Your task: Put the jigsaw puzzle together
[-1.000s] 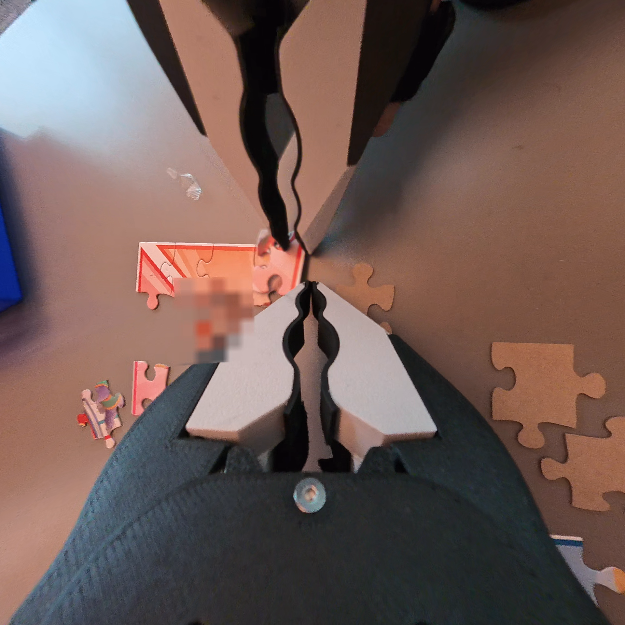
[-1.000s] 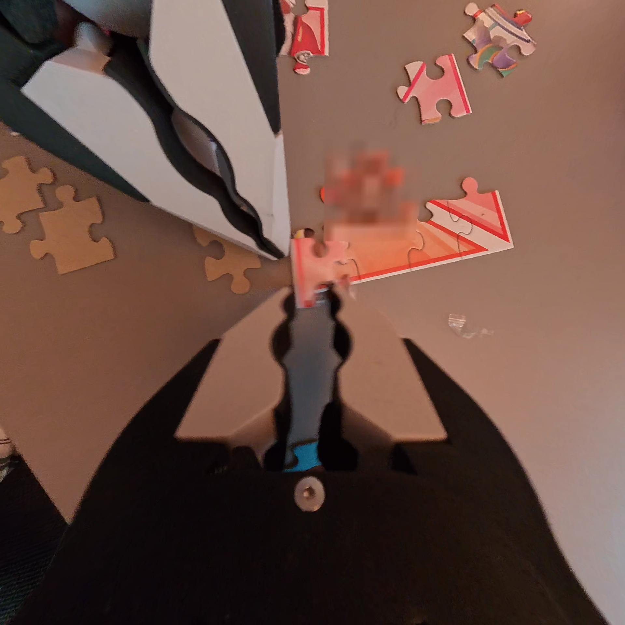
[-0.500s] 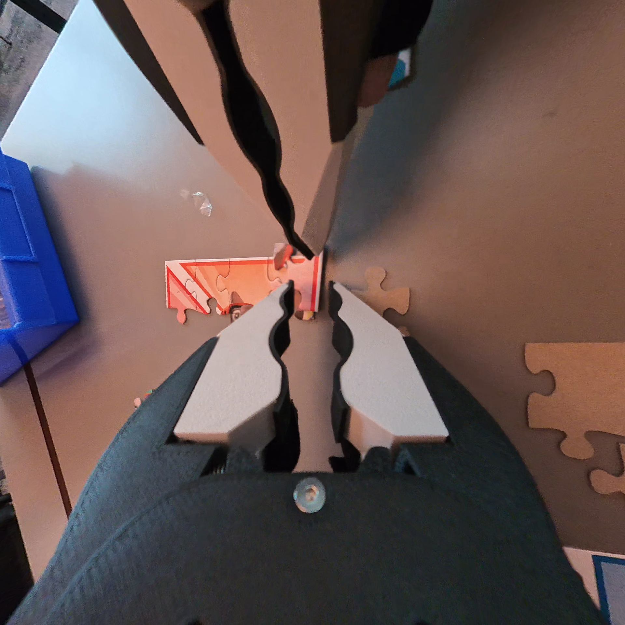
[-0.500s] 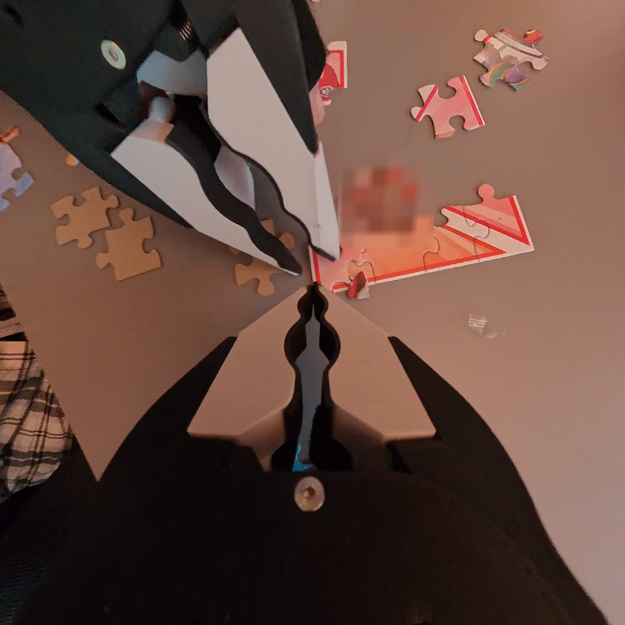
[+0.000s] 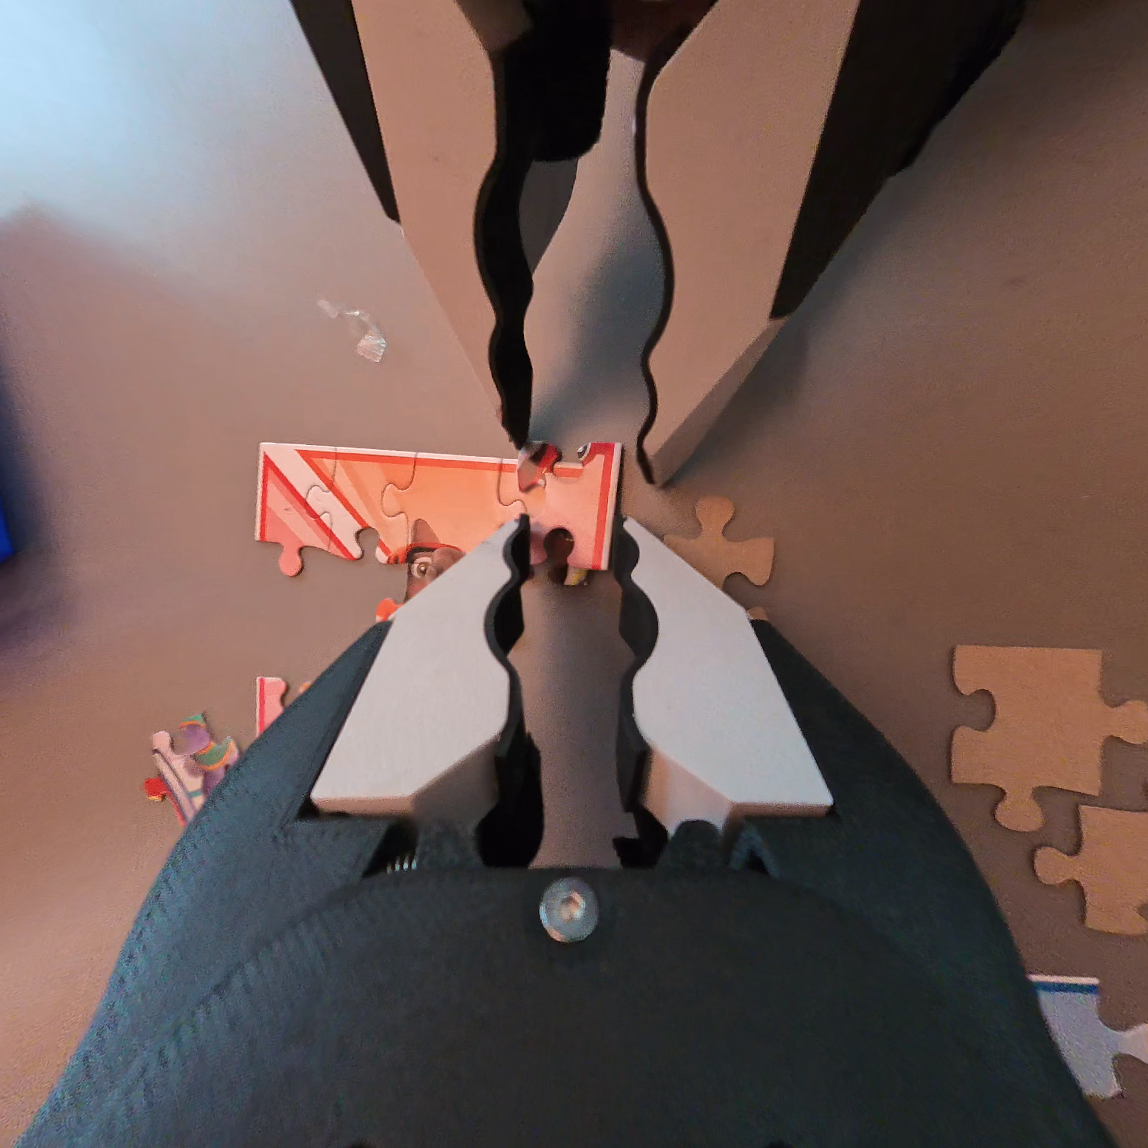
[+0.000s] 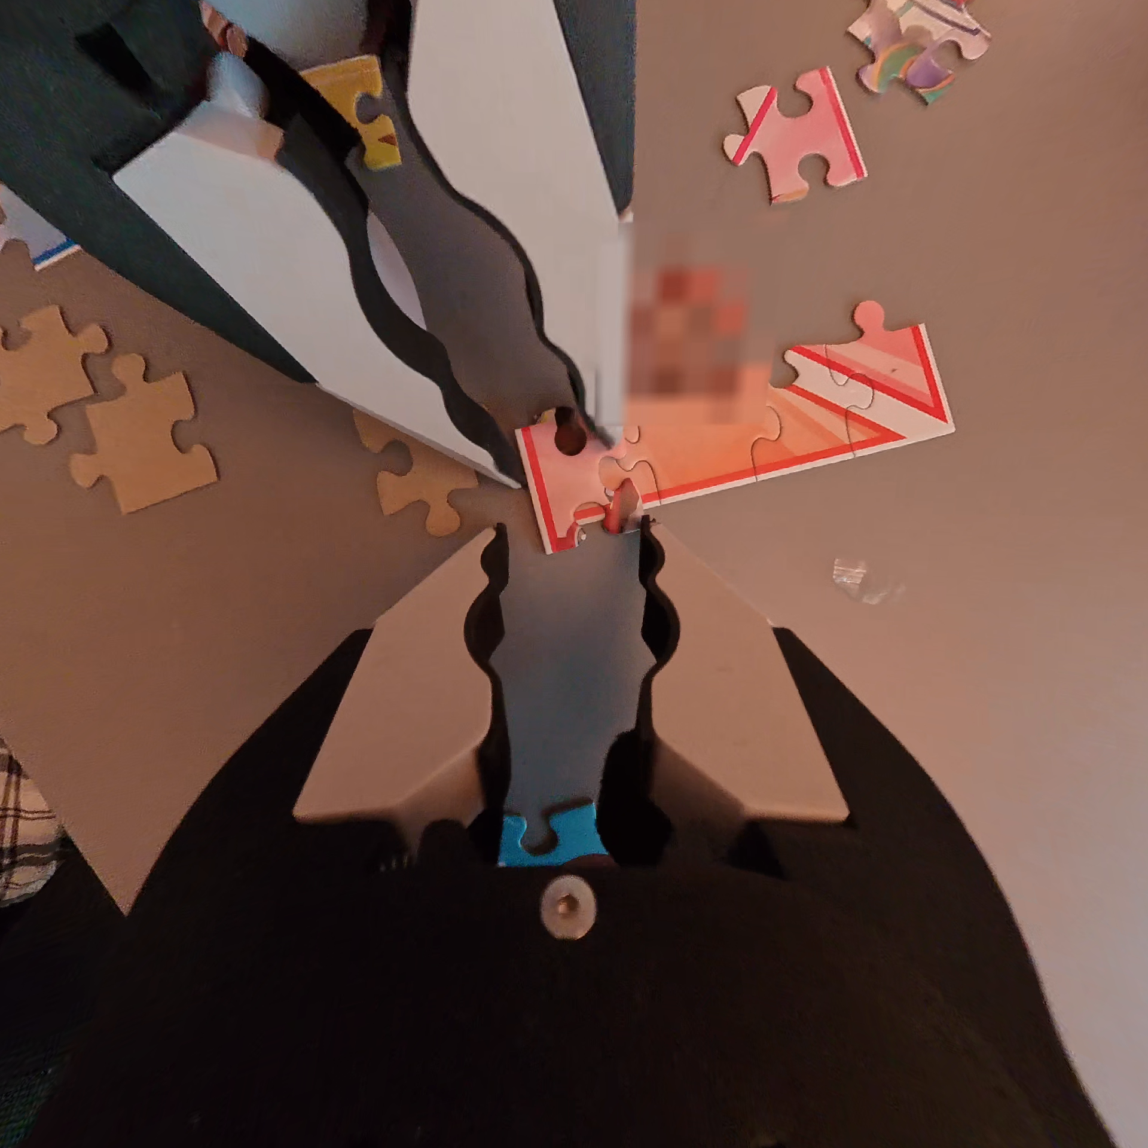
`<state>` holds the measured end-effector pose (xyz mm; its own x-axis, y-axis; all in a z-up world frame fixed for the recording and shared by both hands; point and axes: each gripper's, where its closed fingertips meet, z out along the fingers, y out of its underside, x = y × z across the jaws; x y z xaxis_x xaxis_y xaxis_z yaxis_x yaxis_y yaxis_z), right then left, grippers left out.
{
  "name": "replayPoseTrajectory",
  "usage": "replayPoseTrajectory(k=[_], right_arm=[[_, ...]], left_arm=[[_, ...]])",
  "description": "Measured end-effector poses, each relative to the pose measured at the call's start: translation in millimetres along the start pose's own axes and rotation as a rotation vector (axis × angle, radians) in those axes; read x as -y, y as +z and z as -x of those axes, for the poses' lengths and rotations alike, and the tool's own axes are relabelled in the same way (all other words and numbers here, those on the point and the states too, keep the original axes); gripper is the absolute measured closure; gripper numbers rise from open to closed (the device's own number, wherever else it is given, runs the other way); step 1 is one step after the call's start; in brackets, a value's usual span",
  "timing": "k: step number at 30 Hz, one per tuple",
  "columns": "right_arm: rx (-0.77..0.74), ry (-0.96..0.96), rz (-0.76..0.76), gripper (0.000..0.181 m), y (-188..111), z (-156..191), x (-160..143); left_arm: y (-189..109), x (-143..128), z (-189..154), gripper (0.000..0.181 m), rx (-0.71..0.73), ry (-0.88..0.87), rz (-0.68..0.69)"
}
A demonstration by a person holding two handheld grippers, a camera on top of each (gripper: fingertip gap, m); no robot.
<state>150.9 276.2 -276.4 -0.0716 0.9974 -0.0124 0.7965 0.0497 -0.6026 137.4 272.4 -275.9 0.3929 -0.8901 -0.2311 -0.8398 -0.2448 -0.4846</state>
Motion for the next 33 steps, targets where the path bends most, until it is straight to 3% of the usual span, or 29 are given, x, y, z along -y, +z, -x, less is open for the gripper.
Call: replayPoseTrajectory(k=[7, 8, 14, 22, 25, 32, 33], right_arm=[[-0.055, -0.040, -0.003, 0.157, -1, -3, -1], [-0.065, -0.050, -0.003, 0.168, -1, -3, -1], [-0.088, -0.079, -0.007, 0.169, -3, -1, -2], [-0.036, -0.067, -0.072, 0.169, -15, 7, 9], [-0.022, -0.056, -0.082, 0.169, -18, 6, 13], [0.037, -0.015, -0.150, 0.169, -27, 7, 26], [0.040, -0.019, -0.175, 0.171, -30, 8, 30]], left_arm=[[0, 0, -5, 0.166, -0.014, -0.029, -0.050], [1, 0, -6, 0.171, -0.018, -0.025, -0.052], [1, 1, -7, 0.170, -0.020, -0.015, -0.060], [-2, 8, -4, 0.149, 0.062, 0.048, -0.073], [-4, 10, 0, 0.161, 0.128, 0.092, -0.069], [-13, 11, 4, 0.163, 0.208, 0.152, -0.051], [-16, 12, 3, 0.180, 0.200, 0.144, -0.060]])
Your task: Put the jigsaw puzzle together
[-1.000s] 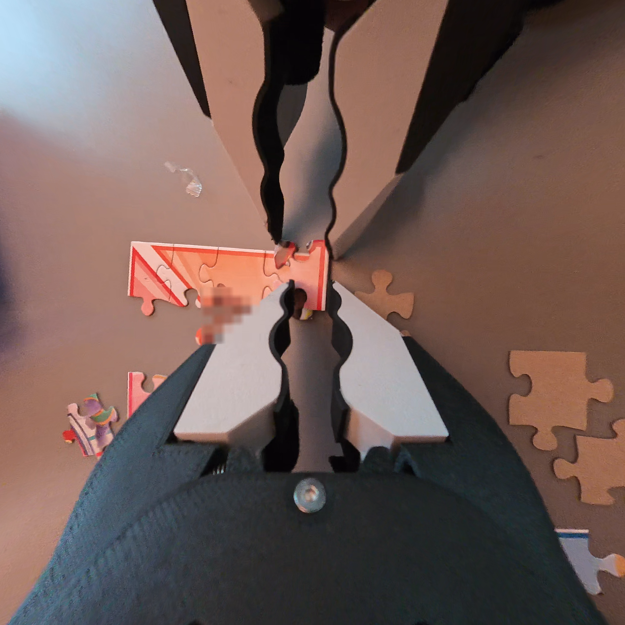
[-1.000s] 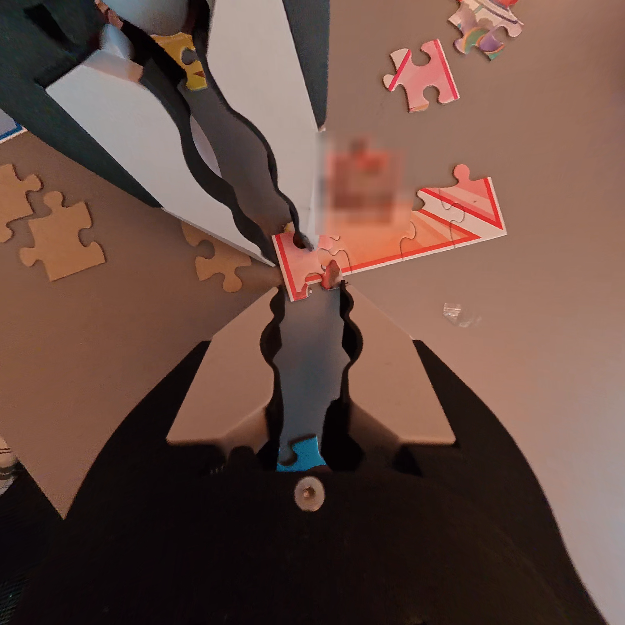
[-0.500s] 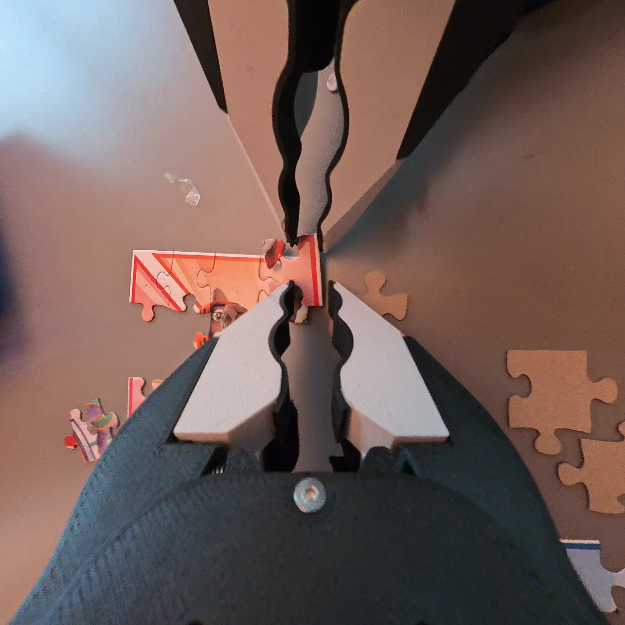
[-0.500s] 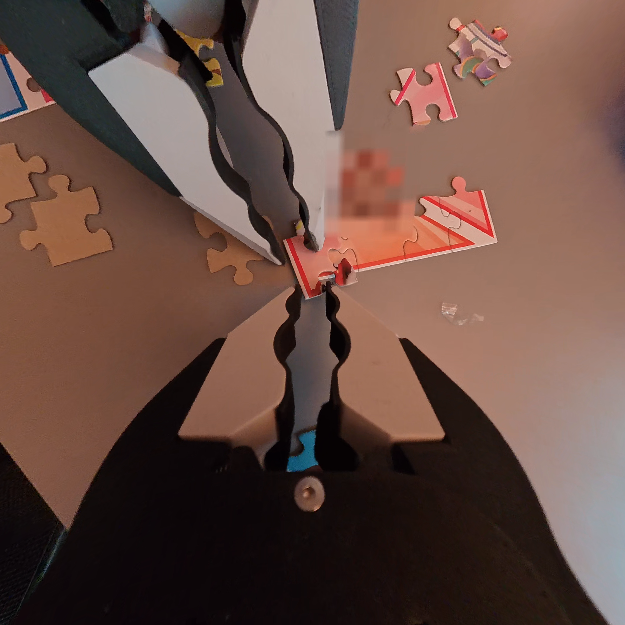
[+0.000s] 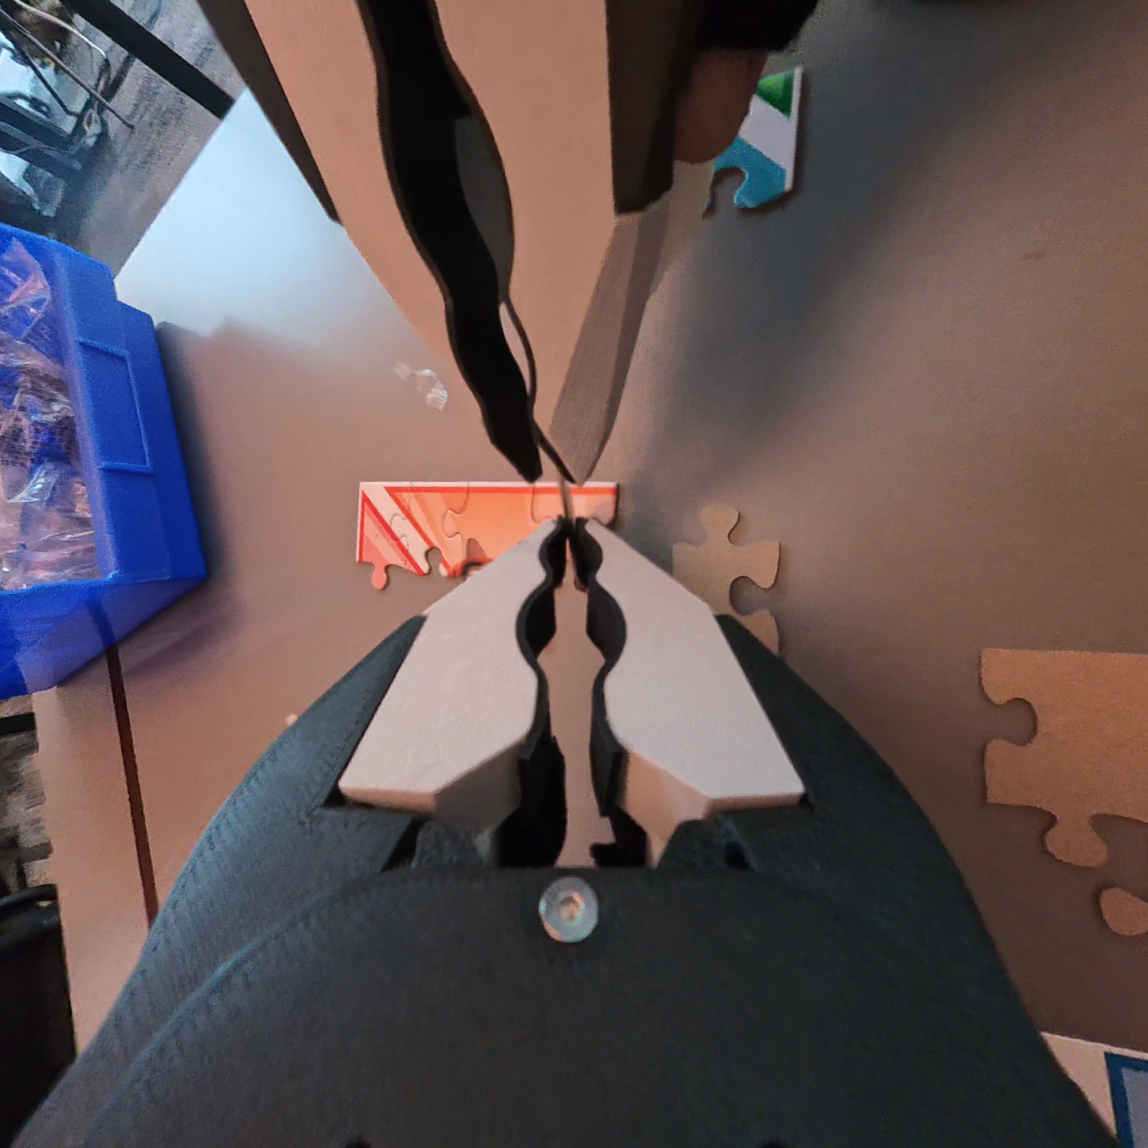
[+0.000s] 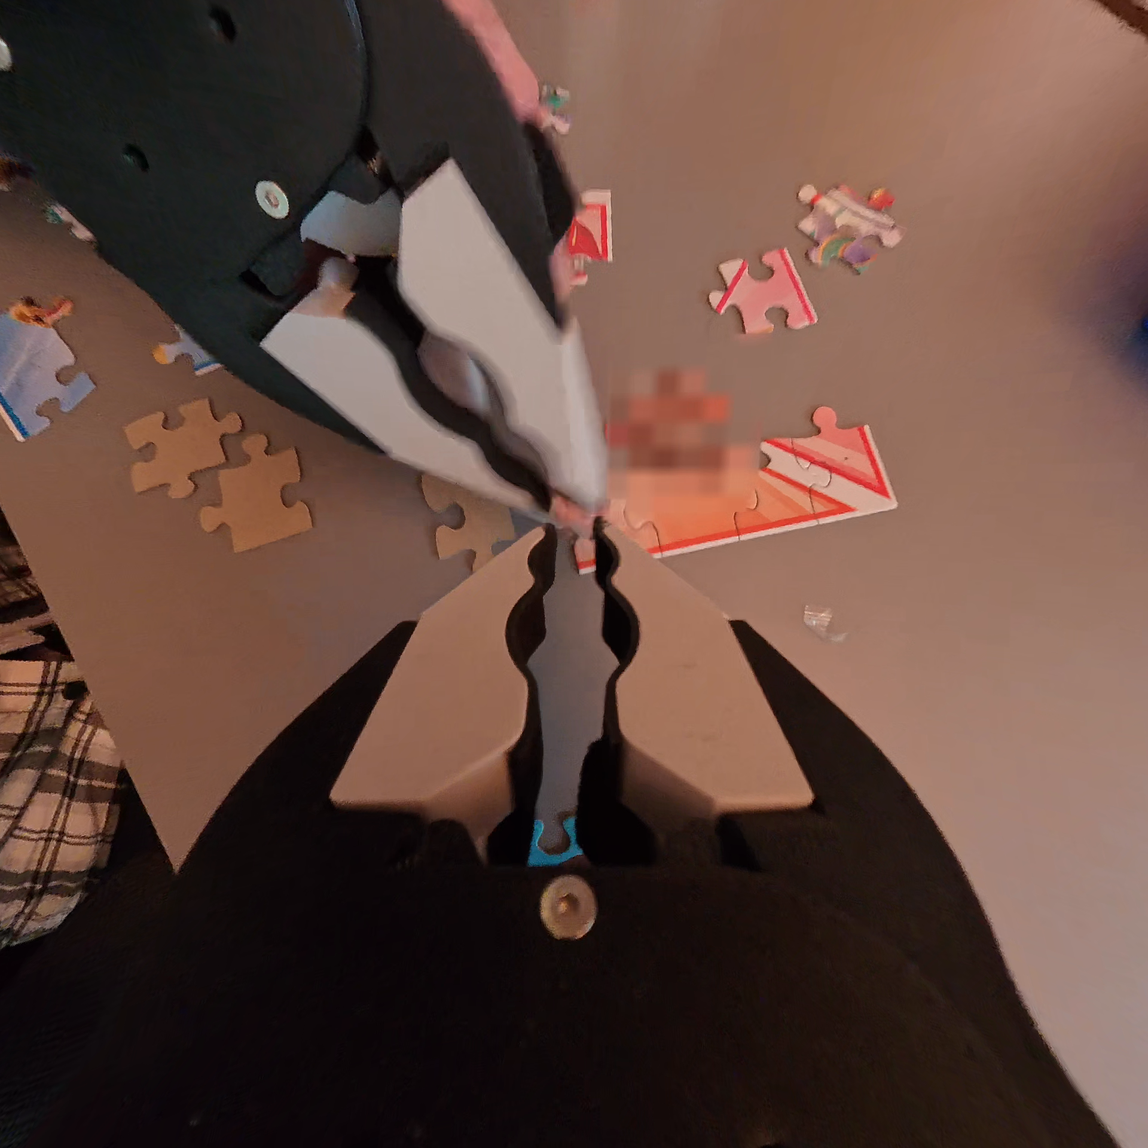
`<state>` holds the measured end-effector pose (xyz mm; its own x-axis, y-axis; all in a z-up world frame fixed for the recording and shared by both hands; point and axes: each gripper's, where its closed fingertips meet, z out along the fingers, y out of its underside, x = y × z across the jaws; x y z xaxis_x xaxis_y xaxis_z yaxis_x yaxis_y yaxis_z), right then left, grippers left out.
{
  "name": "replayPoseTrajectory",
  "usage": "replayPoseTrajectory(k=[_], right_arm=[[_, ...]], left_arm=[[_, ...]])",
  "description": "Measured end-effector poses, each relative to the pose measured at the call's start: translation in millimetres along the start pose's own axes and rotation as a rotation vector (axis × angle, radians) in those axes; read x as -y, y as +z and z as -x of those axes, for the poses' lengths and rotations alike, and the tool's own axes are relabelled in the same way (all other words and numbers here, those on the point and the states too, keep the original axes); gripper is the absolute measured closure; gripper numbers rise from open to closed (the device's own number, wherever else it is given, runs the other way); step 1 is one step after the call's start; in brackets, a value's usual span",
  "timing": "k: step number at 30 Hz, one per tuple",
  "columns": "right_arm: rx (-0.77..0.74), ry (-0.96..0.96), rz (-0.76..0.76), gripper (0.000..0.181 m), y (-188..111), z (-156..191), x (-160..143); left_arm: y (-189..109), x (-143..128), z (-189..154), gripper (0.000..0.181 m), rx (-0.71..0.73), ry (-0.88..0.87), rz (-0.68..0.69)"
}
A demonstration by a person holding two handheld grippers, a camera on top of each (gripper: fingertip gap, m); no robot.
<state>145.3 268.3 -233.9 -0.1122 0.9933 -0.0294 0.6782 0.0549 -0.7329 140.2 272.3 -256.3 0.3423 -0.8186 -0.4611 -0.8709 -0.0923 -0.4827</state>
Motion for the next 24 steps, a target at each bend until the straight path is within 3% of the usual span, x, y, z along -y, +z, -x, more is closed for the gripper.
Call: replayPoseTrajectory(k=[7, 12, 19, 24], right_arm=[[-0.068, -0.028, -0.034, 0.167, -2, -7, 11], [-0.064, 0.006, -0.091, 0.154, -2, -11, 22], [0.079, 0.080, -0.240, 0.181, -13, -6, 46], [-0.198, 0.069, -0.131, 0.181, -10, -46, 43]], left_arm=[[-12, 0, 13, 0.181, -0.036, -0.173, -0.070], [-29, 12, 21, 0.181, -0.139, -0.332, -0.245], [-49, 20, 35, 0.177, -0.219, -0.414, -0.434], [-45, 4, 72, 0.165, -0.091, -0.547, -0.376]])
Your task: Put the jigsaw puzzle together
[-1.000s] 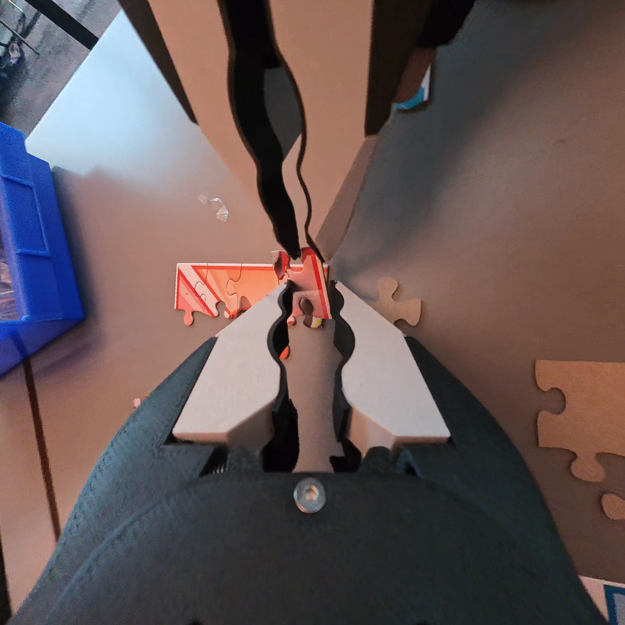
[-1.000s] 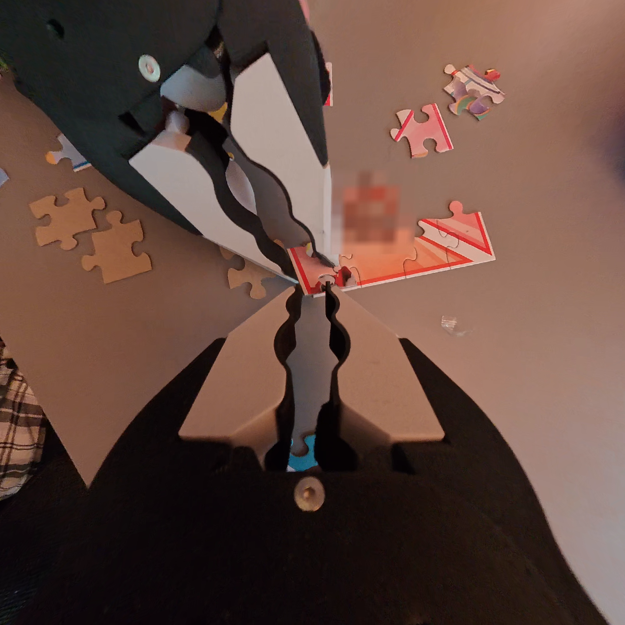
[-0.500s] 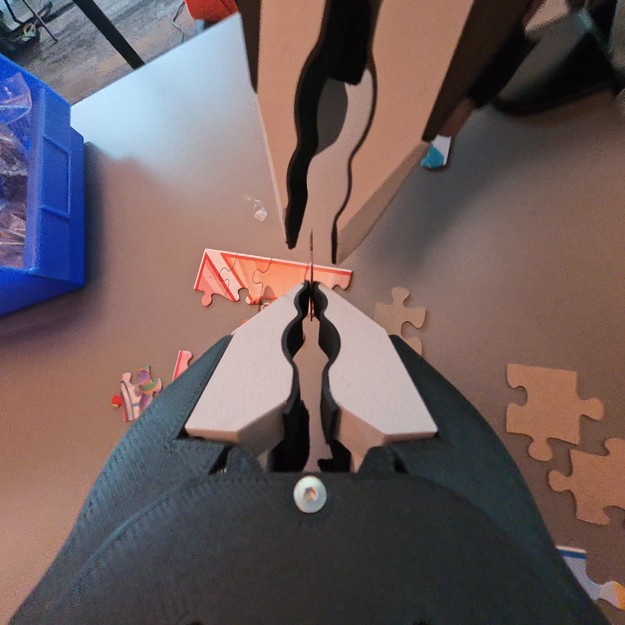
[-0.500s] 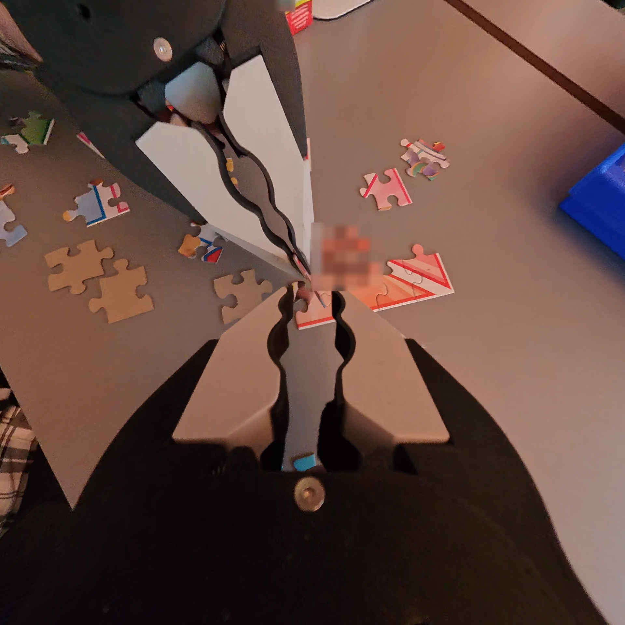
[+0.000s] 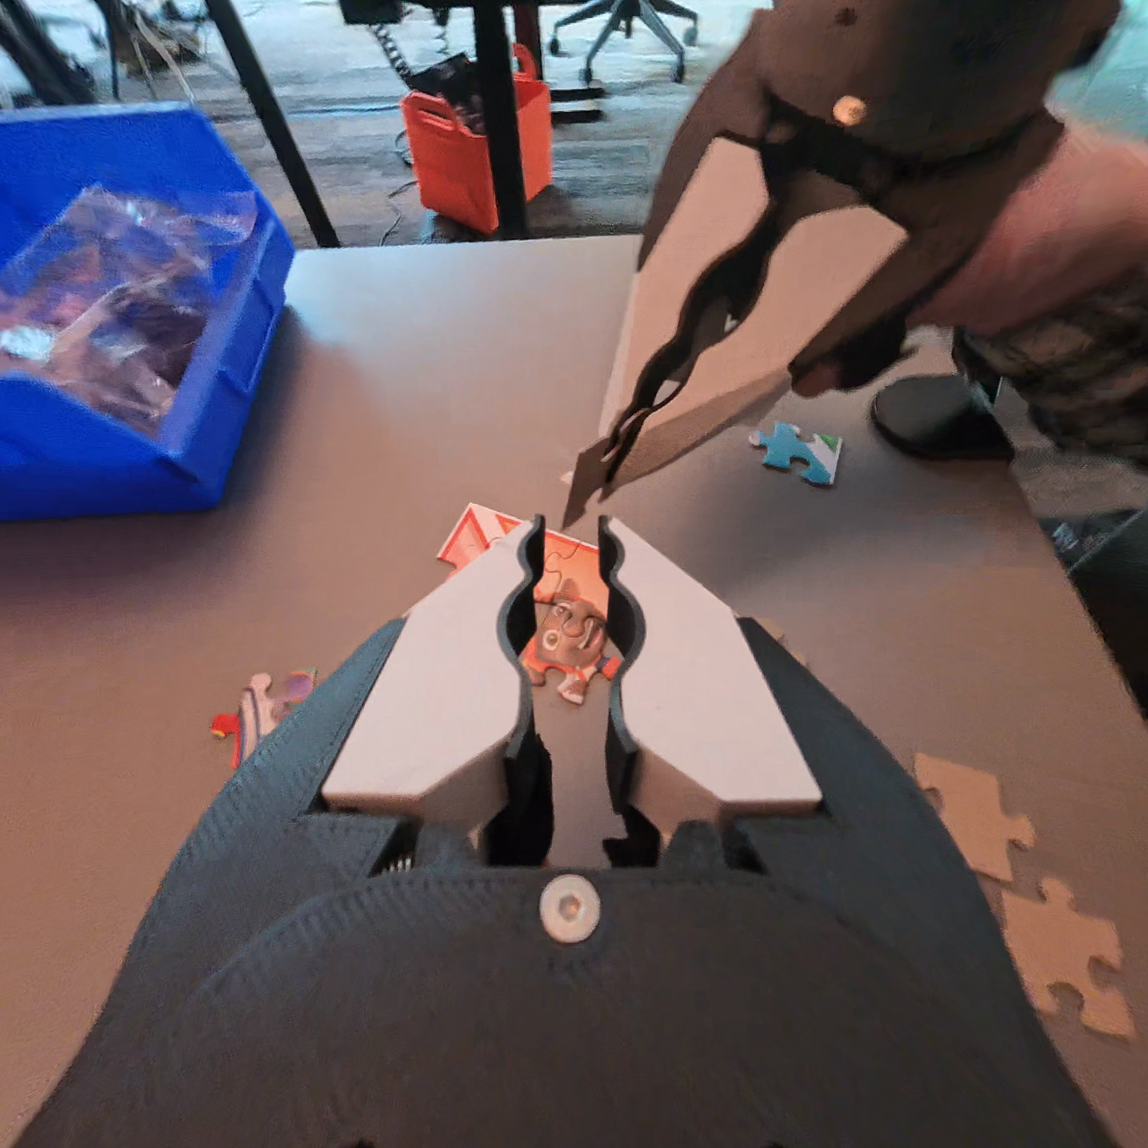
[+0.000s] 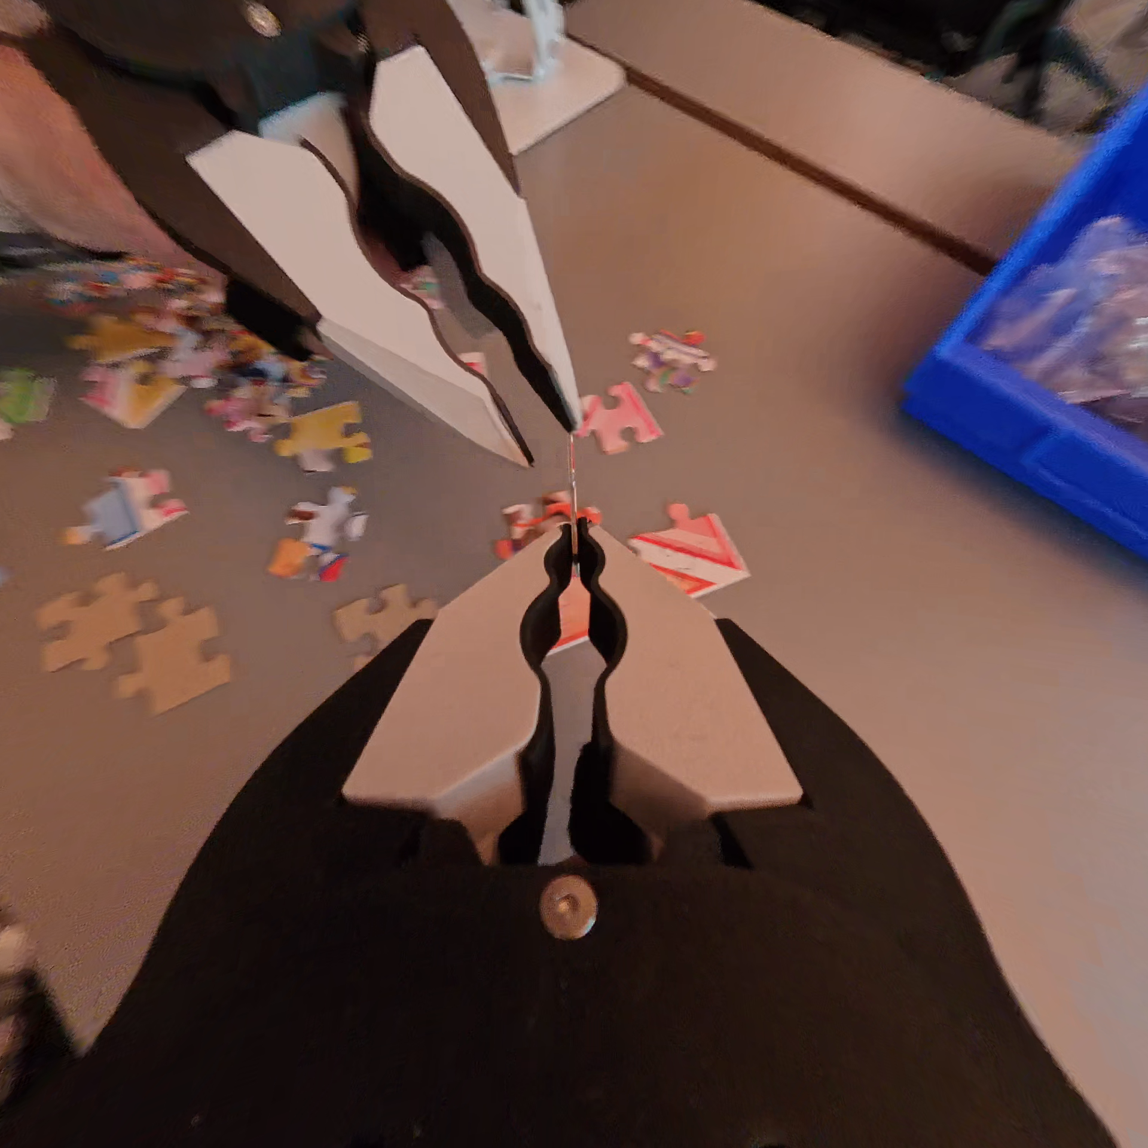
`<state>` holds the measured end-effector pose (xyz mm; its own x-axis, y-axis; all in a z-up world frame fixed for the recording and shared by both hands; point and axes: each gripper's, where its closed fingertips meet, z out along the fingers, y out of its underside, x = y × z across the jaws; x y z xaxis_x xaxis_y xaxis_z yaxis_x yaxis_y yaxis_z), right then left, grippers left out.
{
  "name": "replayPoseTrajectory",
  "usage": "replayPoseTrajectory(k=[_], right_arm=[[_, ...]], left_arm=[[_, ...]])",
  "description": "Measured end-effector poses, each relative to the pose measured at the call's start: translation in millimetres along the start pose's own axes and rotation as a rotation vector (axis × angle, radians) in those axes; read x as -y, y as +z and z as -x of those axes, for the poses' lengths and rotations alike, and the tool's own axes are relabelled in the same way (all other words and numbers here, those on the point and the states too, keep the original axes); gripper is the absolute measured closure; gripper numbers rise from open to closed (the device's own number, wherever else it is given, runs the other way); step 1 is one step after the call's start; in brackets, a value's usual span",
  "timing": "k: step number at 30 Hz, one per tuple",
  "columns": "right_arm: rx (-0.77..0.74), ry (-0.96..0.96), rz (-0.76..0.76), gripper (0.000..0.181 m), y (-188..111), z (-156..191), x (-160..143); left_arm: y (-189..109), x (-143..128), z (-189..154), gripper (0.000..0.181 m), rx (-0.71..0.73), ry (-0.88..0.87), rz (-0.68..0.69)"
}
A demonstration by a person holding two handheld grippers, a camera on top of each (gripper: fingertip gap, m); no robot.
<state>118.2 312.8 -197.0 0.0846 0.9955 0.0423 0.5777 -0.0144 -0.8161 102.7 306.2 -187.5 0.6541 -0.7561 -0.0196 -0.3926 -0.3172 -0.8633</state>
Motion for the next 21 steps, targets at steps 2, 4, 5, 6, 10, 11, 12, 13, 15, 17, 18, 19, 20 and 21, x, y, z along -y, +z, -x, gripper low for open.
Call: replayPoseTrajectory(k=[2, 4, 5, 6, 10, 11, 12, 13, 15, 17, 18, 19, 20, 21], right_arm=[[-0.160, -0.132, 0.029, 0.181, 4, -13, 4], [-0.330, -0.274, 0.038, 0.181, 4, -24, 10], [-0.391, -0.333, 0.034, 0.181, 4, -26, 14], [-0.454, -0.382, 0.031, 0.181, 2, -28, 18], [-0.695, -0.612, 0.012, 0.181, -8, -30, 34], [-0.734, -0.659, 0.021, 0.181, -8, -28, 36], [-0.768, -0.705, 0.031, 0.181, -7, -26, 37], [-0.799, -0.745, 0.040, 0.181, -6, -24, 38], [-0.828, -0.787, 0.033, 0.181, -5, -21, 40], [-0.819, -0.793, 0.022, 0.181, -3, -19, 40], [-0.807, -0.795, 0.017, 0.181, -2, -19, 39], [-0.777, -0.791, 0.014, 0.179, 1, -18, 37], [-0.731, -0.766, 0.006, 0.171, 4, -17, 35], [-0.677, -0.717, -0.015, 0.164, 5, -17, 32]], left_arm=[[2, 3, -1, 0.158, -0.063, -0.135, -0.014], [5, 5, 0, 0.151, -0.101, -0.275, -0.038], [4, 12, -1, 0.151, -0.136, -0.335, -0.088], [0, 20, -2, 0.150, -0.172, -0.404, -0.147], [-7, 34, 3, 0.153, -0.224, -0.583, -0.284], [-8, 35, 2, 0.155, -0.239, -0.609, -0.303], [-8, 37, 1, 0.158, -0.257, -0.630, -0.321], [-9, 37, 2, 0.159, -0.258, -0.645, -0.329], [-11, 35, 5, 0.171, -0.252, -0.648, -0.344], [-12, 33, 7, 0.172, -0.265, -0.662, -0.353], [-12, 32, 8, 0.173, -0.263, -0.657, -0.351], [-12, 30, 9, 0.176, -0.254, -0.645, -0.337], [-12, 27, 14, 0.179, -0.235, -0.631, -0.320], [-12, 23, 20, 0.181, -0.217, -0.618, -0.302]])
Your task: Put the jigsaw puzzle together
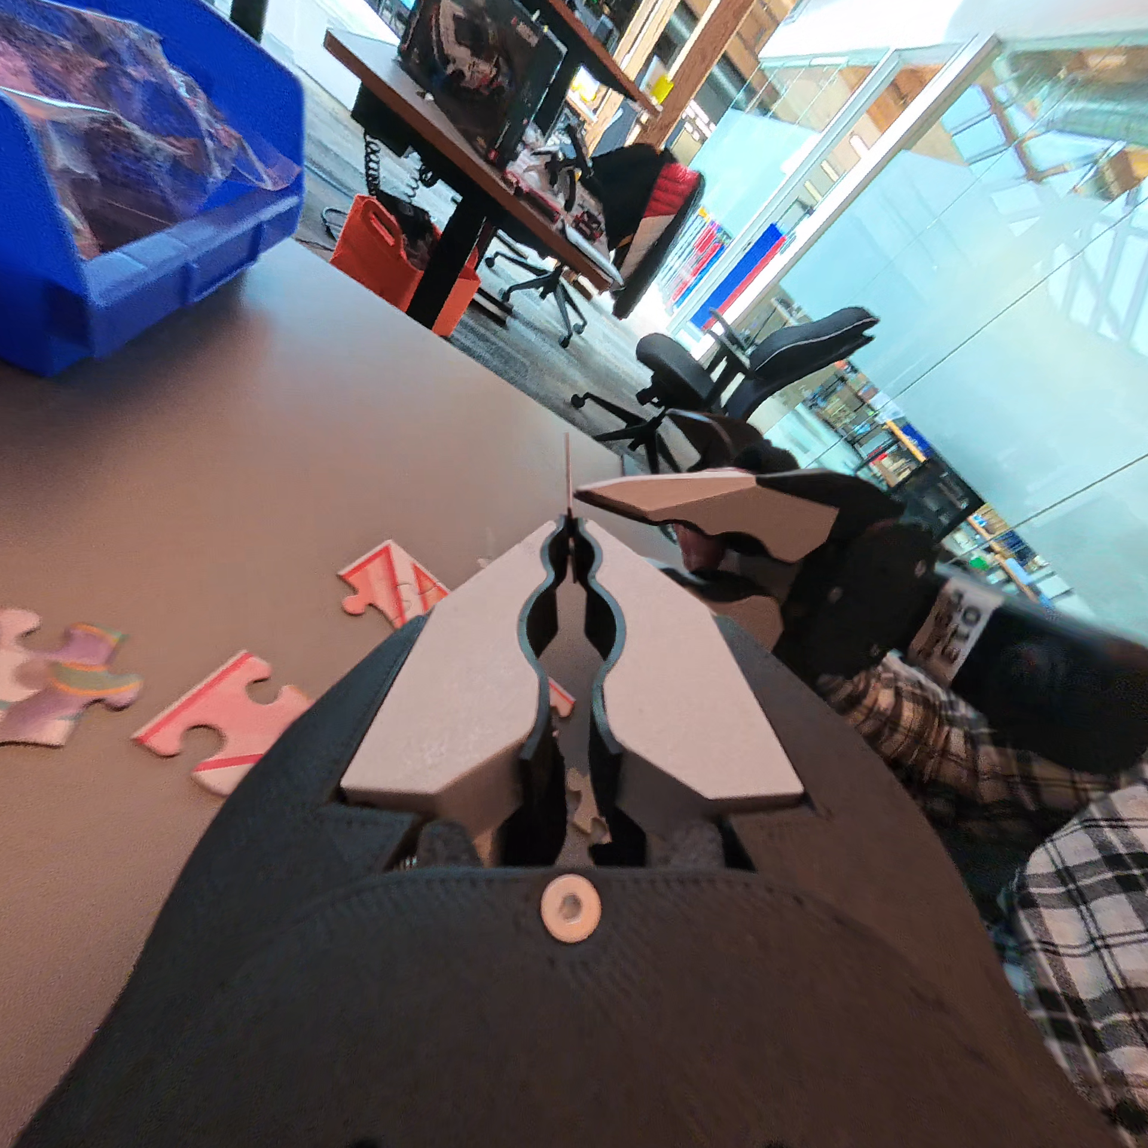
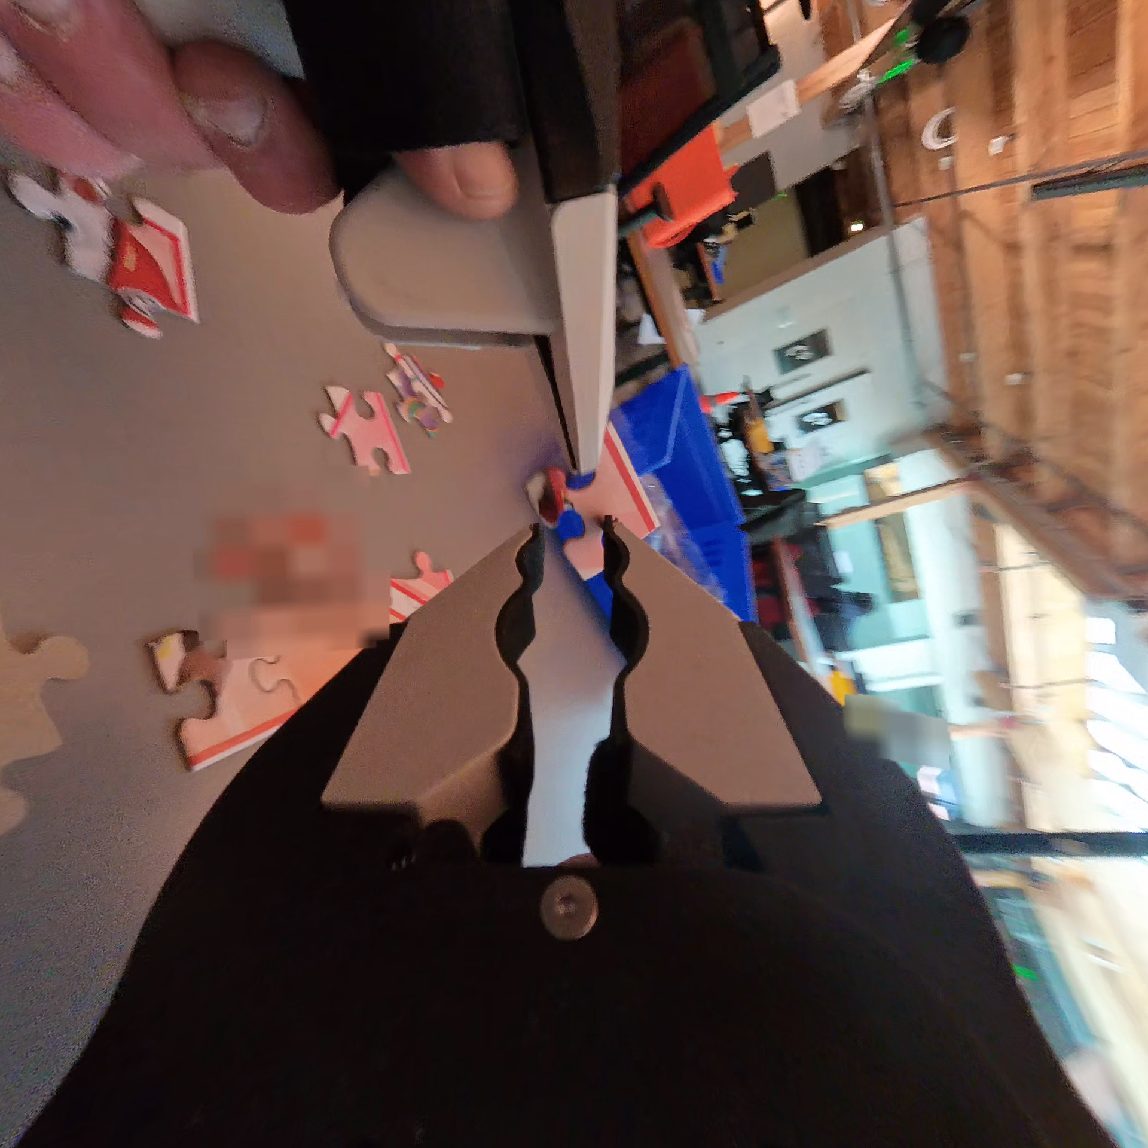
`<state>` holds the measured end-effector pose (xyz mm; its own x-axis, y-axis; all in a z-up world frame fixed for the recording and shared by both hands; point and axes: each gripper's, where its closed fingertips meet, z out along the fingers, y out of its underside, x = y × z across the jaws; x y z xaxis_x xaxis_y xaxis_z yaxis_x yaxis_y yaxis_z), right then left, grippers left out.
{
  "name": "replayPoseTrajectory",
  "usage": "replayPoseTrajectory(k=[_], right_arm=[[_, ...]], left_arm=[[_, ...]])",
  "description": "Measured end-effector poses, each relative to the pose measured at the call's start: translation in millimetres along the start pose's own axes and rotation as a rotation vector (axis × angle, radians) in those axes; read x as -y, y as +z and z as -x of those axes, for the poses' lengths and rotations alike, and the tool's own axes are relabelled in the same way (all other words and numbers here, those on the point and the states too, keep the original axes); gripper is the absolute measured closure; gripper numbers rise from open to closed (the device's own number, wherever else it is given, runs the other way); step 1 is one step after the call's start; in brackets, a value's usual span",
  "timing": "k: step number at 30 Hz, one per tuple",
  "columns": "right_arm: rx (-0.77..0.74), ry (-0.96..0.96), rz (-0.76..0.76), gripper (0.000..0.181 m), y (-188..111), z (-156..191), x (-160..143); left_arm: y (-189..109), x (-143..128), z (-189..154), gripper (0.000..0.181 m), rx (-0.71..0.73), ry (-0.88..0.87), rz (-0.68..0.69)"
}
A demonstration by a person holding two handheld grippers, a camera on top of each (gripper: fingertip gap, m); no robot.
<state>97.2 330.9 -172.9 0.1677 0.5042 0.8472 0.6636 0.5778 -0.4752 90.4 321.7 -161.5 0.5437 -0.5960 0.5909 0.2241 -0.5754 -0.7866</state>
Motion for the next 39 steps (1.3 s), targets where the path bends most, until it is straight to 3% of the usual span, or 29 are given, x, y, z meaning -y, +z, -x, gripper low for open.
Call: replayPoseTrajectory(k=[3, 6, 11, 20, 26, 33, 39], right_arm=[[0.228, 0.312, -0.004, 0.177, 5, 8, -18], [0.461, 0.594, 0.156, 0.180, 16, 25, -54], [0.638, 0.632, 0.248, 0.181, 33, 59, -72], [0.663, 0.575, 0.268, 0.181, 44, 68, -73], [0.656, 0.552, 0.254, 0.181, 46, 68, -71], [0.645, 0.543, 0.214, 0.181, 47, 68, -71], [0.627, 0.510, 0.204, 0.181, 48, 67, -70]], left_arm=[[-5, -5, 22, 0.181, 0.025, 0.007, 0.126], [-4, -13, 44, 0.181, 0.083, -0.004, 0.263], [6, -33, 71, 0.181, 0.140, -0.032, 0.440], [11, -55, 103, 0.178, 0.223, -0.086, 0.586], [12, -55, 106, 0.178, 0.196, -0.079, 0.642], [9, -56, 104, 0.178, 0.150, -0.044, 0.802], [14, -57, 110, 0.177, 0.180, -0.049, 0.863]])
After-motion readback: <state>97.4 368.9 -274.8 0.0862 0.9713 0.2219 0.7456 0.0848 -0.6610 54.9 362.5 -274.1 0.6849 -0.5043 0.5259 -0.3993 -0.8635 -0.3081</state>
